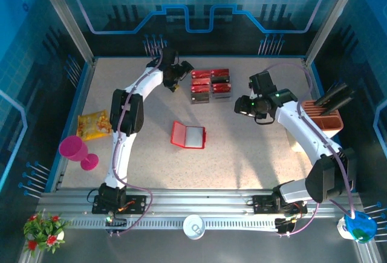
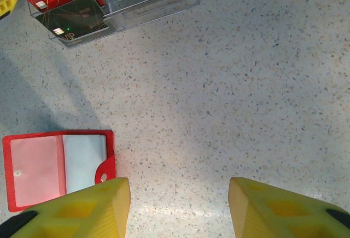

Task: Put the credit cards into the card holder
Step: Move the storage box to the top-center of the table, then rotate the storage box at the top-center of the table.

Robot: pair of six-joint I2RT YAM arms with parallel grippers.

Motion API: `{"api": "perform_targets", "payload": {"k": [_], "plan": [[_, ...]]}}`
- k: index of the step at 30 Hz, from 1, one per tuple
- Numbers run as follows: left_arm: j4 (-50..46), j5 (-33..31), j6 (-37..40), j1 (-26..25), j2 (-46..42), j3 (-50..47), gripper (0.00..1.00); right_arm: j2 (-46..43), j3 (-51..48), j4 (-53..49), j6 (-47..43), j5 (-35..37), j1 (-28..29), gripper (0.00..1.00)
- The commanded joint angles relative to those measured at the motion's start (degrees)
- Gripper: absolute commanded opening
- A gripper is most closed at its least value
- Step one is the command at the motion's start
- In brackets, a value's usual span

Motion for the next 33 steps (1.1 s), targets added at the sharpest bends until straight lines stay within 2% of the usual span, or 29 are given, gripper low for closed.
{"api": "perform_targets", "payload": {"k": [1, 5, 9, 15, 21, 26, 33], "plan": [[-0.76, 3.11, 0.25, -1.61, 2.24, 2.58, 0.99, -1.42, -1.31, -1.61, 0.99, 0.95, 0.88, 0.51], [-1.20, 3.15, 2.11, -1.46, 1.07, 2.66, 0.99, -0.23, -0.83, -0.42, -0.96, -0.18, 0.80, 0.51], [-1.85, 2.95, 5.24, 0.42, -3.62, -0.22, 0.99, 3.49, 2.56, 0.75, -5.62, -2.01, 0.86, 0.52], [-1.09, 3.54, 9.31, 3.07, -15.88, -11.27, 0.99, 13.81, 12.36, 0.92, -13.56, -5.17, 1.58, 0.52], [-1.04, 4.82, 13.13, 2.60, -31.34, -29.84, 0.99, 24.07, 22.62, 0.94, -18.87, -5.75, 2.53, 0.54], [-0.86, 3.90, 16.63, -0.93, -43.49, -46.07, 0.99, 31.93, 31.15, -0.59, -22.57, -5.11, 3.33, 0.54], [-3.31, -1.99, 22.03, -9.08, -48.18, -53.62, 0.99, 39.24, 40.08, -5.15, -27.00, -2.31, 3.60, 0.52]]}}
